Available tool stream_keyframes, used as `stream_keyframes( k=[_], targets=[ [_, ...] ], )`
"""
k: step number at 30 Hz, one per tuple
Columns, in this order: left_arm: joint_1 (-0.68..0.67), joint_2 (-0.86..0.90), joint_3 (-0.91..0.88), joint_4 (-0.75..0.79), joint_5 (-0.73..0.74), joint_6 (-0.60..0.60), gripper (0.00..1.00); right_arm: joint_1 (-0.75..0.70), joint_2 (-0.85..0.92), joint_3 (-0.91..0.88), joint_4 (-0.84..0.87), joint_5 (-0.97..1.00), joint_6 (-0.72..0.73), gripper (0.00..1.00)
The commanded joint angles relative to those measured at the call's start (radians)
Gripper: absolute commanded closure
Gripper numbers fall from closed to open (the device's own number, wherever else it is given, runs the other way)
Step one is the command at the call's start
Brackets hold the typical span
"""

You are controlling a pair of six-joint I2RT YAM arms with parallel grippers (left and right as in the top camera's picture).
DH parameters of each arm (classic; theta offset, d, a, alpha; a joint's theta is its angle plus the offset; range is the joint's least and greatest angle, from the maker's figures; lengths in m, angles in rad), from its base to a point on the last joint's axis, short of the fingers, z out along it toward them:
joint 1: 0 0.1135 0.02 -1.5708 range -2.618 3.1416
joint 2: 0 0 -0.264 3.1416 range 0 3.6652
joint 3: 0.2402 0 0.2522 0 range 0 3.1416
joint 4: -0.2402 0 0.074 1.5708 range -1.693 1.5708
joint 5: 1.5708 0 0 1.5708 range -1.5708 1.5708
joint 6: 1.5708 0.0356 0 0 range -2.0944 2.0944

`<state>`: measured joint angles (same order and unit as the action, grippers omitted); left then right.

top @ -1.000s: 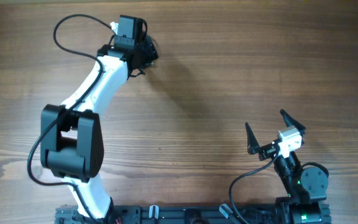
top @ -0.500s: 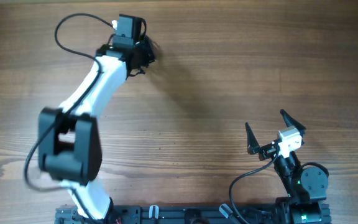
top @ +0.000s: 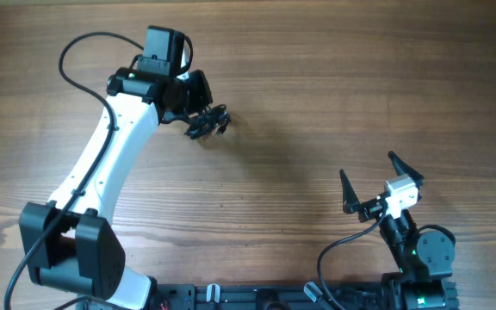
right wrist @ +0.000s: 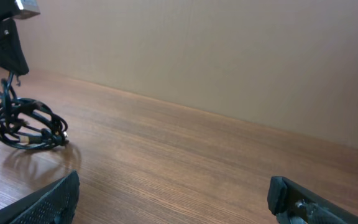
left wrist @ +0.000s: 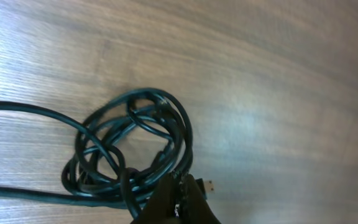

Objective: Untangle cables
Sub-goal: 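Grasp a loop of the cable bundle with the left gripper and lift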

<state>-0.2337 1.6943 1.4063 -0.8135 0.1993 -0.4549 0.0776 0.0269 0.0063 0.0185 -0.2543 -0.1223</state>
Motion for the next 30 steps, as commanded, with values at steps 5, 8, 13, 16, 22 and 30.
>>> stream_keyframes(
  k=[5,8,13,16,22,30],
  targets=[
    [0.006,0.009,-0.008,0.033,0.336,0.134,0.96,0.002,-0.002,-0.001,0.003,-0.002,-0.009,0.00],
    [0.006,0.010,-0.009,0.016,0.335,0.133,0.96,0.002,-0.002,-0.001,0.003,-0.002,-0.009,0.00],
    [0.006,0.010,-0.018,-0.022,0.335,0.134,0.96,0.002,-0.002,-0.001,0.003,-0.002,-0.008,0.00],
    [0.006,0.010,-0.021,-0.027,0.335,0.134,0.96,0.002,-0.002,-0.001,0.003,-0.002,-0.009,0.00],
    [0.006,0.010,-0.030,-0.044,0.335,0.134,0.96,0.002,-0.002,-0.001,0.003,-0.002,-0.009,0.00],
    [0.006,0.010,-0.040,-0.056,0.335,0.134,0.96,0.002,-0.002,-0.001,0.071,0.027,0.000,0.00]
  ],
)
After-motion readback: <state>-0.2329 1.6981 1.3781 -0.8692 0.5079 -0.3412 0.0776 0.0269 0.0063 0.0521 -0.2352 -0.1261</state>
